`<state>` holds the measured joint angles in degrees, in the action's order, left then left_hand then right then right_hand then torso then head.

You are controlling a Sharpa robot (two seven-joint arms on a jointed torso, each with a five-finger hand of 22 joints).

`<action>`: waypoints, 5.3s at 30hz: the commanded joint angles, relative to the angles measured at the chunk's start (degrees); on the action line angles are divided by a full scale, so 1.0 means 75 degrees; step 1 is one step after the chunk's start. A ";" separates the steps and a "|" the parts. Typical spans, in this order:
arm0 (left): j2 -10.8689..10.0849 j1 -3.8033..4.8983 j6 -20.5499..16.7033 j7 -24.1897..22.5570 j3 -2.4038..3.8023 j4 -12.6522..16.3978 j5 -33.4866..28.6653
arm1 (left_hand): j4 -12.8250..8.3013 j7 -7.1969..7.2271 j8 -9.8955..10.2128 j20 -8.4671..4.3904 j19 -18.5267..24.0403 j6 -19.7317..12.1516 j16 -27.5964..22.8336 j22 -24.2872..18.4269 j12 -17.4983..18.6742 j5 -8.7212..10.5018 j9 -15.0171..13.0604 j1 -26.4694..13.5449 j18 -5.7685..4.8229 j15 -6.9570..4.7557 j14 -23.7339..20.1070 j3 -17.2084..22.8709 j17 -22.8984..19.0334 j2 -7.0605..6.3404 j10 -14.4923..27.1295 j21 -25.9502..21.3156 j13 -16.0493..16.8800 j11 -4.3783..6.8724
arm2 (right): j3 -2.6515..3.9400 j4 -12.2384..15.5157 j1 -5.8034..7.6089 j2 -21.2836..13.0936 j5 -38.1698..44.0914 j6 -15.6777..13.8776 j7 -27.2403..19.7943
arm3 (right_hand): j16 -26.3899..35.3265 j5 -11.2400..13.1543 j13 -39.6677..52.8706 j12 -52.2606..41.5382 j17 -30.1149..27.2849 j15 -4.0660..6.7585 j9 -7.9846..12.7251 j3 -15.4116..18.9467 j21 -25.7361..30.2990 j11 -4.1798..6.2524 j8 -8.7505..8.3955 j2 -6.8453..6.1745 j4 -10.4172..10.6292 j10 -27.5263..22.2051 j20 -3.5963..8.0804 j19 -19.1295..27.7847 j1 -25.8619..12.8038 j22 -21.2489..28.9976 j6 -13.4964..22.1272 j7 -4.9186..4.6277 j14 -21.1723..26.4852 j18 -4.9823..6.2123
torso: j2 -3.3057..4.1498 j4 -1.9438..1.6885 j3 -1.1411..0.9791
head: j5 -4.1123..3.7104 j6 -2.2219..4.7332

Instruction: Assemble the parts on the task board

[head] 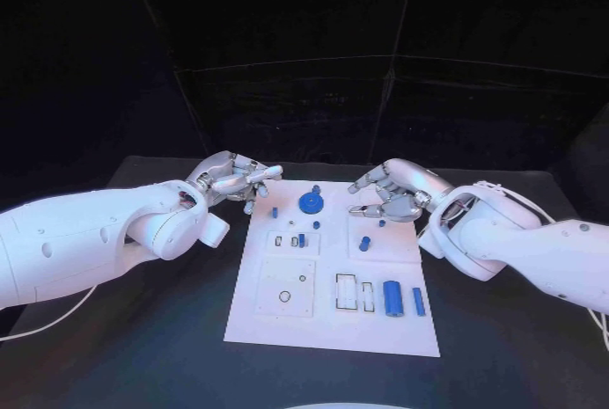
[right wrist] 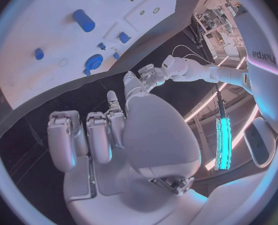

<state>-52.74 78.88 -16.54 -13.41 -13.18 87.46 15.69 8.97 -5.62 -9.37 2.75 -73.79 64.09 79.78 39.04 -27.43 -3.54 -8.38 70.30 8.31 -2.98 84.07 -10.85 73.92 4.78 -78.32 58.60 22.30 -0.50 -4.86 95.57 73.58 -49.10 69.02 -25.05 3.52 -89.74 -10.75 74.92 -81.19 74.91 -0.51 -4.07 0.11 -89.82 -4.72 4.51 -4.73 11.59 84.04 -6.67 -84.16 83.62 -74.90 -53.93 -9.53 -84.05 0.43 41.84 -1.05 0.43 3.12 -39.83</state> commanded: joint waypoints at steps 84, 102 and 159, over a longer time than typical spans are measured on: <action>0.3365 0.0365 0.4604 0.5943 0.0018 -0.2104 0.6158 | 0.0906 0.0356 -0.2682 -0.0153 -0.1469 -0.1103 0.1362 0.4826 -0.5424 0.0092 -0.2955 -0.0333 -0.0722 -0.0220 0.0791 -0.0645 0.2145 0.0197 0.0323 0.3188 0.5326 0.0218 | 0.0019 -0.0708 0.0264 -0.0171 -0.1419 0.0832 0.0162 | -0.0034 -0.1047 0.0846 0.0283 0.2012 0.0052 0.0002 0.0575 -0.0024 0.0057 0.0033 0.0113 0.0042 -0.0114 0.0048 -0.0778 -0.0352 -0.2013 -0.0016 0.0038 -0.0794 -0.0057 | -0.0280 -0.0002 -0.0134 | 0.0123 -0.0394; 0.3394 0.0362 0.4615 0.5942 0.0019 -0.2041 0.6029 | 0.0708 0.0363 -0.2774 -0.0160 -0.1443 -0.1193 0.1362 0.4774 -0.5415 0.0091 -0.3149 0.0079 -0.0709 -0.0227 0.0791 -0.0352 0.2145 0.0423 0.0332 0.3146 0.5321 0.0225 | 0.0018 -0.0835 0.0264 -0.0107 -0.1366 0.0880 0.0237 | -0.0034 -0.1082 0.0814 0.0324 0.2012 0.0055 0.0002 0.0578 -0.0024 0.0060 0.0034 0.0139 0.0023 -0.0140 0.0051 -0.0778 -0.0309 -0.2013 -0.0014 0.0039 -0.0794 -0.0057 | -0.0279 0.0000 -0.0137 | 0.0157 -0.0450; 0.2429 0.0314 0.2602 0.5729 0.0022 -0.1029 0.5386 | -0.1317 0.0364 -0.2671 -0.0171 -0.1446 -0.1402 0.1362 0.4782 -0.5130 -0.0057 -0.3831 0.0355 -0.0695 -0.0234 0.0791 0.5850 0.2145 -0.1265 0.0235 0.3023 0.5097 0.0254 | 0.0018 -0.0987 0.0262 -0.0117 -0.1365 0.0872 0.0219 | -0.0034 -0.1119 0.0805 0.0335 0.2012 0.0057 0.0001 0.0603 -0.0024 0.0059 0.0037 0.0183 0.0034 -0.0146 0.0055 -0.0778 -0.0311 -0.2013 -0.0012 0.0038 -0.0794 -0.0057 | -0.0298 -0.0024 -0.0149 | 0.0199 -0.0515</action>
<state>-34.40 81.25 6.03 30.21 -13.04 79.64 54.33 9.17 -2.78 -29.14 1.23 -83.88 53.43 89.82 74.87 -65.85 -3.80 -37.10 72.92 3.10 -4.90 84.15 22.63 74.91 -4.35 -76.17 81.44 60.51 1.54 -4.77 88.12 75.43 -49.94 58.61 -18.48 5.46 -89.74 -18.86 74.92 -78.99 74.94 -0.51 -4.04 4.35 -89.82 -4.30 4.45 -3.87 11.89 83.21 -6.67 -84.16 81.40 -74.91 -54.13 -9.33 -84.05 0.43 39.63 -1.20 -0.65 4.61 -43.63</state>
